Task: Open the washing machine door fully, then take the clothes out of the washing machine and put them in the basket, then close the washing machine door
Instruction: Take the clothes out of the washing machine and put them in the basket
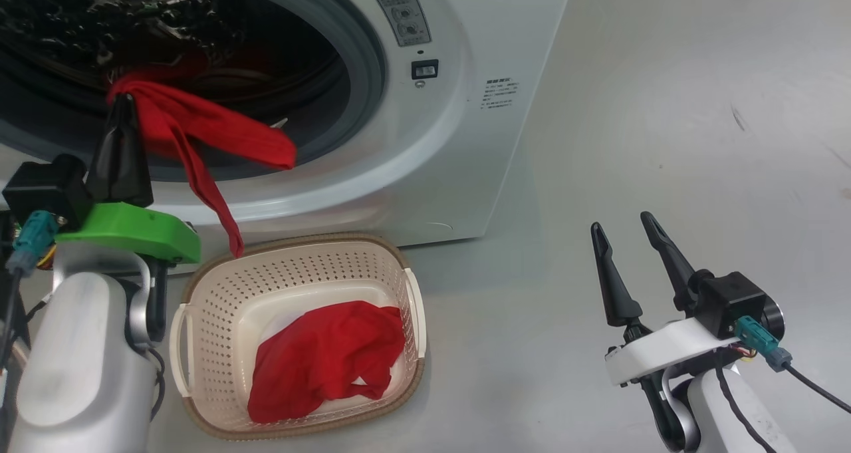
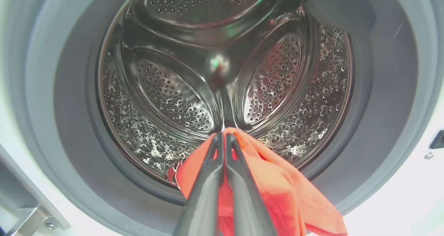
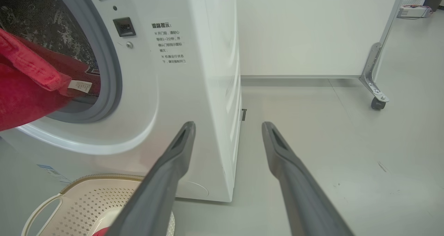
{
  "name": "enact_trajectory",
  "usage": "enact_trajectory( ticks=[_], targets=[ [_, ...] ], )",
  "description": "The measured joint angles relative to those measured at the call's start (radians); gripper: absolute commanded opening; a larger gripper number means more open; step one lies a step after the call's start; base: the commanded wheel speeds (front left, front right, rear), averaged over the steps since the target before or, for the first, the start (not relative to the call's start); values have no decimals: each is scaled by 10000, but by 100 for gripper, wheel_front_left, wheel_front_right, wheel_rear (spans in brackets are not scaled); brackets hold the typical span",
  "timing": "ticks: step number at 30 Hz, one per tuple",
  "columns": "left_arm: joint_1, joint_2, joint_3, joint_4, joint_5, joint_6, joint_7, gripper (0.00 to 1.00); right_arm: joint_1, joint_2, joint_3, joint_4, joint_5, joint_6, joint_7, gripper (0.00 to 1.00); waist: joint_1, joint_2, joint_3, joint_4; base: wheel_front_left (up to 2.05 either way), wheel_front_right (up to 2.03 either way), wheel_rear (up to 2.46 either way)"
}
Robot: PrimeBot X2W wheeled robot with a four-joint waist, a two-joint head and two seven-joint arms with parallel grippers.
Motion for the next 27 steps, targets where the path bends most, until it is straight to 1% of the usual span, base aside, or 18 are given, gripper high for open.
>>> enact_trajectory(
  ticks=[4, 15, 17, 21, 25, 27],
  targets=[
    [394, -165, -180, -573, 178, 109, -167, 0, 200, -4, -8, 2, -2, -2, 0, 100, 0, 0, -289, 255, 0, 0, 0],
    [1862, -328, -663, -1921, 362, 251, -117, 0, 580, -29, 79, -21, -81, -25, 0, 100, 0, 0, -963, 815, 0, 0, 0],
    [2220, -376, -725, -2121, 362, 324, 29, 0, 588, -29, 138, -40, -82, -73, 0, 100, 0, 0, -1025, 881, 0, 0, 0],
    [2926, -523, -1062, -2380, 278, 324, 449, 0, 626, -38, 109, -165, -82, -90, 0, 100, 0, 0, -1045, 972, 0, 0, 0],
    [3596, -642, -1400, -2357, 113, 311, 890, 0, 665, -44, 198, -180, -88, -84, 0, 100, 0, 0, -1010, 1036, 0, 0, 0],
    [3952, -675, -1567, -2274, -2, 224, 1120, 0, 666, -44, 226, -207, -94, -84, 0, 100, 0, 0, -995, 1038, 0, 0, 0]
  ],
)
